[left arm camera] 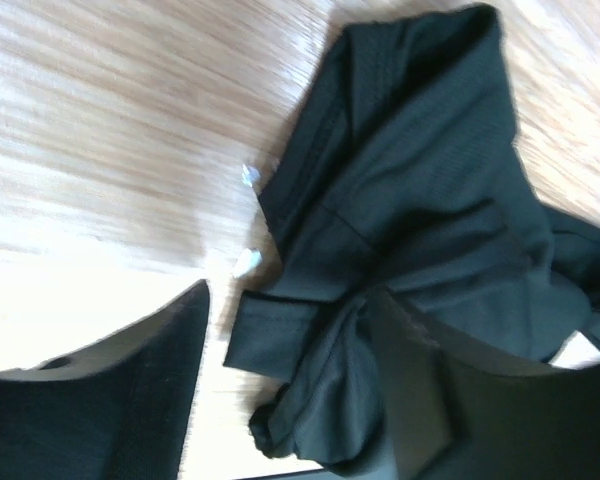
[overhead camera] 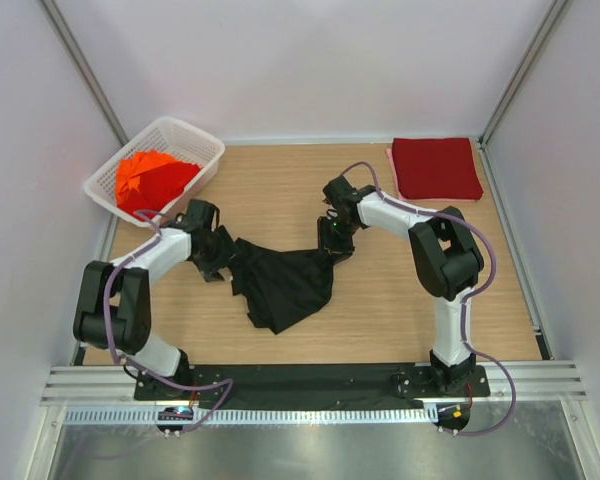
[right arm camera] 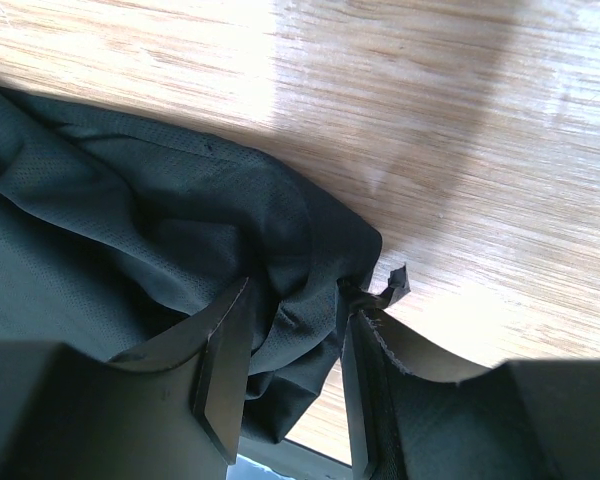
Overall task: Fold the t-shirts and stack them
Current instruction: Flatten the tshirt out
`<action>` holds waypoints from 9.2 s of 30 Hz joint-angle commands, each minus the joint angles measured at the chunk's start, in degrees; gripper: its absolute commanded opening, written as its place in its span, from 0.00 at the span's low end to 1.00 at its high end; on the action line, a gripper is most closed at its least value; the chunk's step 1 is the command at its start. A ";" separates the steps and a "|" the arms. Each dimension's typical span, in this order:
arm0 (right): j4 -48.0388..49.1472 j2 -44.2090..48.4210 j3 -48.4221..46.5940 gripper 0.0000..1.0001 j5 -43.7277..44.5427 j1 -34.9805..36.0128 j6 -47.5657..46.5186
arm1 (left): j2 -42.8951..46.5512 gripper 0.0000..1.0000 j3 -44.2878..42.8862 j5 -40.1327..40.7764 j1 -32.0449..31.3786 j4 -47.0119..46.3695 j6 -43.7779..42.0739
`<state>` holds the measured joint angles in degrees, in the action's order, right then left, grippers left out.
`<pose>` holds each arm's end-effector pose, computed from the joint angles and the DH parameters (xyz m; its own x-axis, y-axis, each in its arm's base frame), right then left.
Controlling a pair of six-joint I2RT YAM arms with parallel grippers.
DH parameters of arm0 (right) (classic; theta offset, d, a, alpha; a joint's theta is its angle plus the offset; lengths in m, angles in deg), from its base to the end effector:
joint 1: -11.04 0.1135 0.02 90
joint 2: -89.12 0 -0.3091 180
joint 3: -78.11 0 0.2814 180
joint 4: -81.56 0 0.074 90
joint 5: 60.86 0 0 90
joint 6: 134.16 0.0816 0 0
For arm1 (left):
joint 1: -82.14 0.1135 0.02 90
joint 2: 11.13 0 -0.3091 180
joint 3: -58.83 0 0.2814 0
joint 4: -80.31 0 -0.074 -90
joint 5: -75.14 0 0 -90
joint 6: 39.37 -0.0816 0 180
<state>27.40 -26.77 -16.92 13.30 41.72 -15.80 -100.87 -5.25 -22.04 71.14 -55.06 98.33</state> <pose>0.3820 0.2525 0.1441 -0.9931 -0.0578 -0.1022 -0.0907 0.9305 0.3548 0.3166 -0.0719 0.1549 -0.7926 -0.5935 -0.1400 -0.5282 0.7829 -0.3286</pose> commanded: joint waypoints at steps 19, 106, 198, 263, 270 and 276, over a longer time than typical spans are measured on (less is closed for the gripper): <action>-2.01 -2.75 -4.11 0.44 0.36 0.35 -2.34 | -7.12 0.40 -3.42 -3.37 1.07 -4.02 -0.50; -8.59 29.66 1.33 0.01 -13.71 12.83 0.56 | 16.44 0.00 -35.51 -27.89 -0.85 0.12 7.58; -16.87 18.00 -1.21 0.66 19.26 -12.13 -5.24 | 13.26 0.61 -8.28 -1.00 -28.63 7.32 3.70; -16.07 2.68 -9.05 0.07 28.76 -8.88 6.36 | 14.94 0.86 3.60 2.53 -12.29 11.21 -3.24; -15.72 12.18 -2.54 0.01 26.12 -8.18 5.83 | 7.21 0.86 3.43 0.85 -12.29 2.15 -1.65; -16.77 18.59 0.45 0.01 25.07 -8.00 5.83 | -0.78 0.79 0.89 -0.55 -12.29 -2.43 -0.68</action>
<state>11.25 -11.95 -17.78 38.96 33.39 -9.96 -98.68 -1.79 -20.77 58.92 -52.13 96.59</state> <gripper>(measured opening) 0.053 0.804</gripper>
